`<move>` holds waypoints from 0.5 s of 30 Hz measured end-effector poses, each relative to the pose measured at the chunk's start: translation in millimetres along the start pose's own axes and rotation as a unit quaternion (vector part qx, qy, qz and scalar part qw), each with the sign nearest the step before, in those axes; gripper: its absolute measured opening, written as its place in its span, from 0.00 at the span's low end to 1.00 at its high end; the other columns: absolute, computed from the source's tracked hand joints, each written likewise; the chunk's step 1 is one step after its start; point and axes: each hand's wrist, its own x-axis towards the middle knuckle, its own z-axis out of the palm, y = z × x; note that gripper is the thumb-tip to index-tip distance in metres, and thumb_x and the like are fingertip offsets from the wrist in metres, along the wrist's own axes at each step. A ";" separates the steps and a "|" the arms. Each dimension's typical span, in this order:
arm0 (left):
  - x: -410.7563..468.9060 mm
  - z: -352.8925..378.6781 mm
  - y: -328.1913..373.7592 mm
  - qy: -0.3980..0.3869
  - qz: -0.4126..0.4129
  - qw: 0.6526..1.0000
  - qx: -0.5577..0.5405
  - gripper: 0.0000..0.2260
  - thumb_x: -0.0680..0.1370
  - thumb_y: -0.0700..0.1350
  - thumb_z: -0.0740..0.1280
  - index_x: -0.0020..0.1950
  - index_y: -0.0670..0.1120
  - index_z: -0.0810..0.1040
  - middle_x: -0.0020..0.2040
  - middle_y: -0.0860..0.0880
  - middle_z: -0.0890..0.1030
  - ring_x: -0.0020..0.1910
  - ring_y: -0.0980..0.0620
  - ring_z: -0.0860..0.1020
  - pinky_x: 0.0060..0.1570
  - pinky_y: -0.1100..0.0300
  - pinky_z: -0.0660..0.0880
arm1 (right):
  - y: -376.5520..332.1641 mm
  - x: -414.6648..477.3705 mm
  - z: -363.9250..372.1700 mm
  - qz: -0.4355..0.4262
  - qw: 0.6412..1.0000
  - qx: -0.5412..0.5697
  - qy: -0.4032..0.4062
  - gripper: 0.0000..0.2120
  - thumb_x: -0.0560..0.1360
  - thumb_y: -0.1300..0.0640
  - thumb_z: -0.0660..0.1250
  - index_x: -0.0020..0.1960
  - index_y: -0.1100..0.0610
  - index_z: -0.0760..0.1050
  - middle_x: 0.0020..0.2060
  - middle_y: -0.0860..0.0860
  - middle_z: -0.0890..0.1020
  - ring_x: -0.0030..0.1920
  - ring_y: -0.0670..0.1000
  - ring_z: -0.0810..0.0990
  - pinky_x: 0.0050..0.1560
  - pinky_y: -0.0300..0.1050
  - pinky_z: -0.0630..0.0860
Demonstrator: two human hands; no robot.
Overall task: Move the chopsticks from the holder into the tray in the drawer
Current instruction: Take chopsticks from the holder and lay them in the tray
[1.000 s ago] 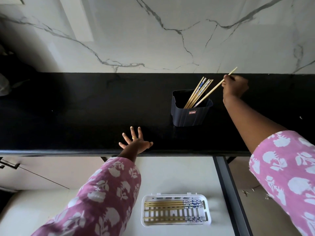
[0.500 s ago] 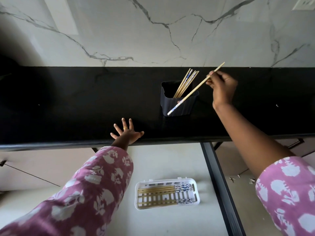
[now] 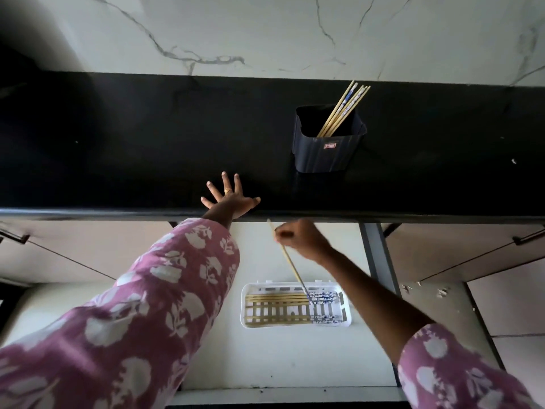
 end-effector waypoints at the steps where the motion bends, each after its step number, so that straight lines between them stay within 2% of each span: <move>1: 0.7 -0.1 0.4 -0.003 0.000 1.000 0.001 0.38 0.77 0.65 0.56 0.77 0.55 0.37 0.76 0.53 0.31 0.74 0.37 0.32 0.70 0.34 0.39 | 4.1 -3.6 15.8 -0.002 0.998 -0.036 -0.041 0.07 0.73 0.63 0.67 0.44 0.67 0.81 0.41 0.62 0.85 0.40 0.52 0.81 0.43 0.38 0.72; 3: 1.9 -1.3 1.0 -0.007 -0.004 1.000 0.002 0.38 0.77 0.65 0.56 0.77 0.55 0.37 0.76 0.53 0.31 0.74 0.37 0.32 0.70 0.34 0.40 | 12.2 -11.2 43.2 -0.010 0.990 -0.086 -0.109 0.08 0.74 0.63 0.64 0.43 0.66 0.80 0.41 0.62 0.84 0.43 0.58 0.82 0.47 0.45 0.77; 8: 4.7 -4.1 2.4 -0.014 -0.011 1.000 0.004 0.38 0.77 0.65 0.56 0.77 0.55 0.37 0.76 0.53 0.30 0.74 0.36 0.33 0.70 0.34 0.40 | 26.9 -26.0 86.4 -0.016 0.938 -0.249 -0.240 0.10 0.76 0.63 0.59 0.50 0.66 0.77 0.48 0.66 0.80 0.49 0.63 0.80 0.48 0.51 0.75; 12: 7.3 -3.9 4.2 -0.017 -0.017 1.000 0.008 0.38 0.77 0.64 0.56 0.77 0.55 0.36 0.76 0.53 0.30 0.74 0.36 0.33 0.70 0.34 0.41 | 44.9 -31.4 106.9 -0.046 0.896 -0.335 -0.287 0.10 0.76 0.67 0.58 0.52 0.68 0.76 0.51 0.66 0.79 0.53 0.65 0.79 0.52 0.55 0.76; 15: 9.5 -4.1 5.4 -0.020 -0.021 1.000 0.007 0.38 0.77 0.64 0.57 0.77 0.55 0.36 0.76 0.53 0.30 0.74 0.36 0.33 0.70 0.33 0.41 | 50.8 -31.8 118.0 -0.072 0.864 -0.397 -0.301 0.12 0.77 0.66 0.57 0.55 0.68 0.75 0.56 0.64 0.79 0.59 0.62 0.77 0.57 0.53 0.74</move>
